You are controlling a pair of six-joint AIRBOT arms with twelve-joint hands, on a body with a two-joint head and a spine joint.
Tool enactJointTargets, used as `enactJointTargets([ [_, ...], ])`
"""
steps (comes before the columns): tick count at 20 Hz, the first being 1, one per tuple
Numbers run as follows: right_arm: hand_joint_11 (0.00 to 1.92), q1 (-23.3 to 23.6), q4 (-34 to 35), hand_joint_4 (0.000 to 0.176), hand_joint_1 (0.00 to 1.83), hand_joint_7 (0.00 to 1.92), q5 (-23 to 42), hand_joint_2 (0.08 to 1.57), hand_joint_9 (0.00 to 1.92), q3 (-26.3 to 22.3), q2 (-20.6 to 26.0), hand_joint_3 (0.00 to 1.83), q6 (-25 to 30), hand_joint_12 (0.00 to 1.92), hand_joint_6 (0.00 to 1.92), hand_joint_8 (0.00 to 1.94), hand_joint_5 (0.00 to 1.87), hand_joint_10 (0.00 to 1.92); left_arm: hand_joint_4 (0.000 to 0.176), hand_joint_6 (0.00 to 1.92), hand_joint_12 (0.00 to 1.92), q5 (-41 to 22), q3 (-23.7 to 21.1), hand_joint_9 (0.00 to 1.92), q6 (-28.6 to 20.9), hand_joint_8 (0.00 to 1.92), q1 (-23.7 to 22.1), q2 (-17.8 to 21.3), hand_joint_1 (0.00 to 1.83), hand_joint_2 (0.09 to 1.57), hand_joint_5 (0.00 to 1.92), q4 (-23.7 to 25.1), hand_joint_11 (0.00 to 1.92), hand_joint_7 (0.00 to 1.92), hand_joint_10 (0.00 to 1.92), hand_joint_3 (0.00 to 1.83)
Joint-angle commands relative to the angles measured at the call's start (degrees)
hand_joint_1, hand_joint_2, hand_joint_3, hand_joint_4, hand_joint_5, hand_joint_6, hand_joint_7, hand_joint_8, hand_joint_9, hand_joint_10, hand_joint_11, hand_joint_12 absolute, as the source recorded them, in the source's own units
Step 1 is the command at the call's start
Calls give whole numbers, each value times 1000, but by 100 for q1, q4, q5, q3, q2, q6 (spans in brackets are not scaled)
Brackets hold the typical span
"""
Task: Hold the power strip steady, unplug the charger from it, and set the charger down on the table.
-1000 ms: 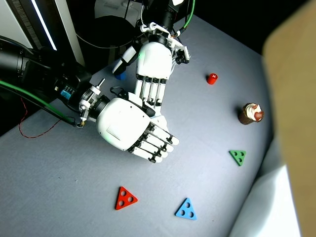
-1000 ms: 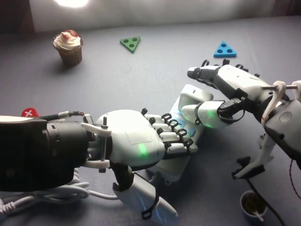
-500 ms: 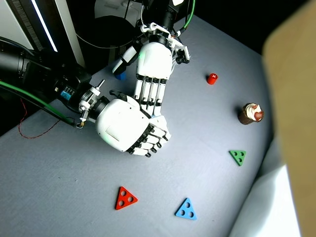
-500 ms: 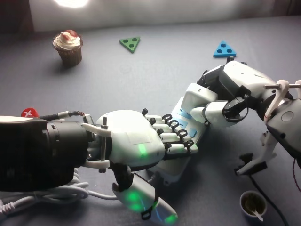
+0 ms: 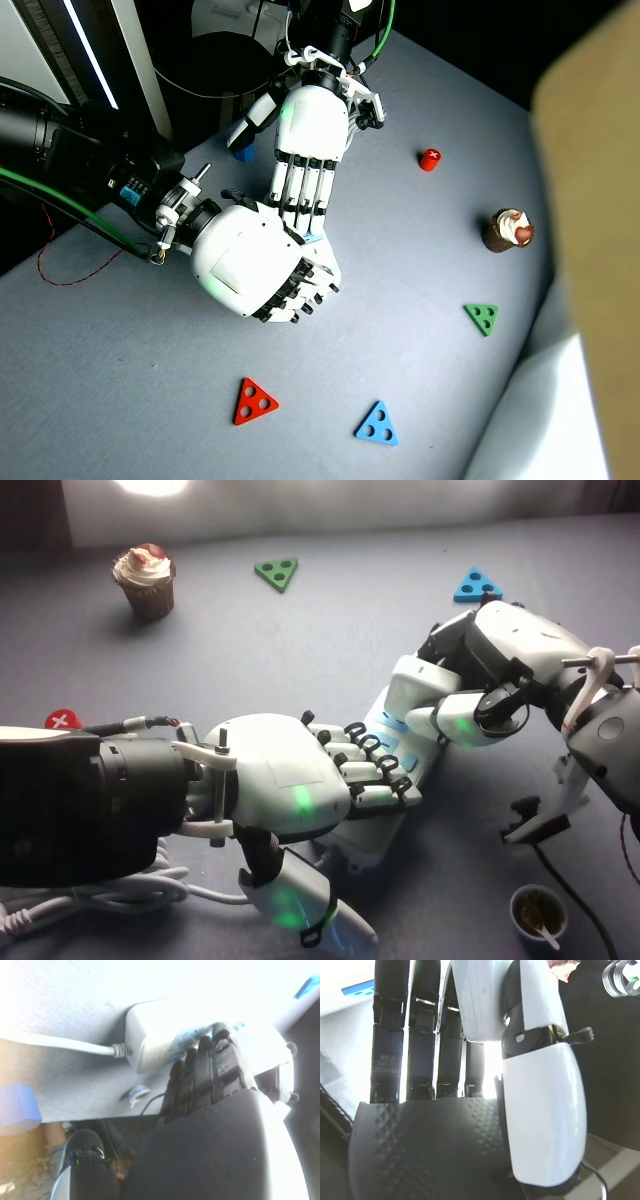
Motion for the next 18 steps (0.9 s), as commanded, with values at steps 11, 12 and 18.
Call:
enactJointTargets([
  [11,1002,343,-647,0,1395,1249,768,1036,1140,104,129,0,385,772,825,490,1000,893,0,6,19,-8,-24,85,-15,7,14,-8,0,980,65,-1,93,90,6,0],
  [12,1021,343,-650,0,1397,1273,767,1030,1151,79,143,0,385,740,800,446,1017,872,0,3,16,-5,-23,82,-15,5,14,-8,0,982,61,-1,86,87,4,0],
  [18,1019,242,-1209,0,1394,1249,813,1034,1143,-72,385,0,228,732,808,473,1015,897,0,0,15,-4,-30,81,-15,0,1,-3,0,988,55,-4,88,82,1,0],
])
